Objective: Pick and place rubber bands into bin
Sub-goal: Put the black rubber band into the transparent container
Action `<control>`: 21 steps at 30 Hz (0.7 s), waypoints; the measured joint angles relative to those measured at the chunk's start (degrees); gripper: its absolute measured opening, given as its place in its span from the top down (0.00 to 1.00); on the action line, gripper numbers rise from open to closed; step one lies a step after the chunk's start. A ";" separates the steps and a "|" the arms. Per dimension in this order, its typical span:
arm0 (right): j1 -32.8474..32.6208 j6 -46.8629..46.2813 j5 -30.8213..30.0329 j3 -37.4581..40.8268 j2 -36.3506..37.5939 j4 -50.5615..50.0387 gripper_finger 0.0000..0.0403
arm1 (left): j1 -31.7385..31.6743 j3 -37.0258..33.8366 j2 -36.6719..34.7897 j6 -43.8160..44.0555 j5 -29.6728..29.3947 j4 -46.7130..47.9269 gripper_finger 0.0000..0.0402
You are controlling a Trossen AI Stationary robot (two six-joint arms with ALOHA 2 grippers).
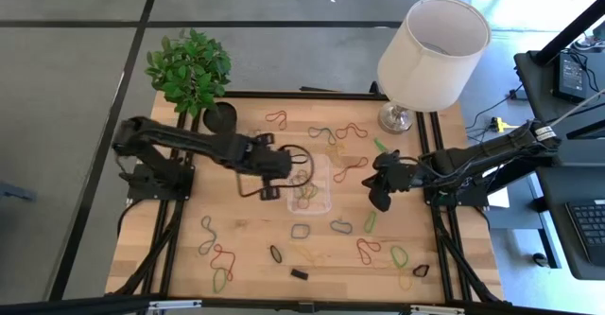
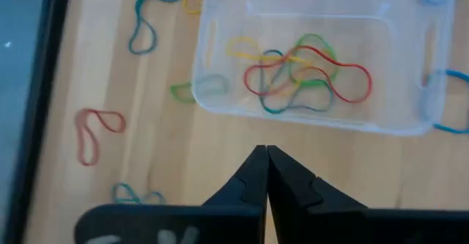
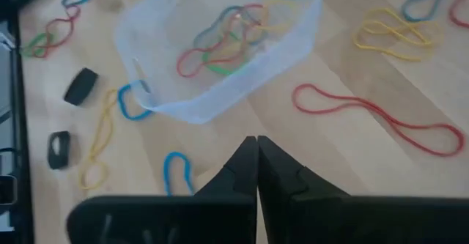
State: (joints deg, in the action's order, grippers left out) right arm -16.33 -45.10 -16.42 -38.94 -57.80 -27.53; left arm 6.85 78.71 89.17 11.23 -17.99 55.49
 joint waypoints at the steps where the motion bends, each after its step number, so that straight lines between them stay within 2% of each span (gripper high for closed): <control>1: -0.41 -0.99 0.00 -1.64 -1.35 -1.35 0.99 | 0.43 -3.04 -2.21 0.74 0.30 -1.84 1.00; 6: -2.04 -9.16 2.35 -12.31 -10.34 -14.62 1.00 | 2.23 -16.72 -12.99 3.84 2.65 -10.22 0.99; 11: -4.06 -20.27 13.77 -21.35 -19.20 -29.09 0.99 | 3.45 -25.50 -21.28 6.66 4.52 -13.58 0.99; 15: -7.36 -25.56 24.86 -22.60 -23.67 -31.95 0.97 | 4.06 -29.13 -25.69 7.53 5.83 -13.73 1.00; 21: -15.46 -37.51 34.44 -22.60 -28.57 -33.25 0.91 | 5.39 -32.28 -29.69 7.53 6.85 -13.60 0.99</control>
State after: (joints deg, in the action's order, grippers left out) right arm -31.78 -82.61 18.02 -61.54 -86.37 -60.78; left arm 12.24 46.43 59.48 18.76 -11.14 41.90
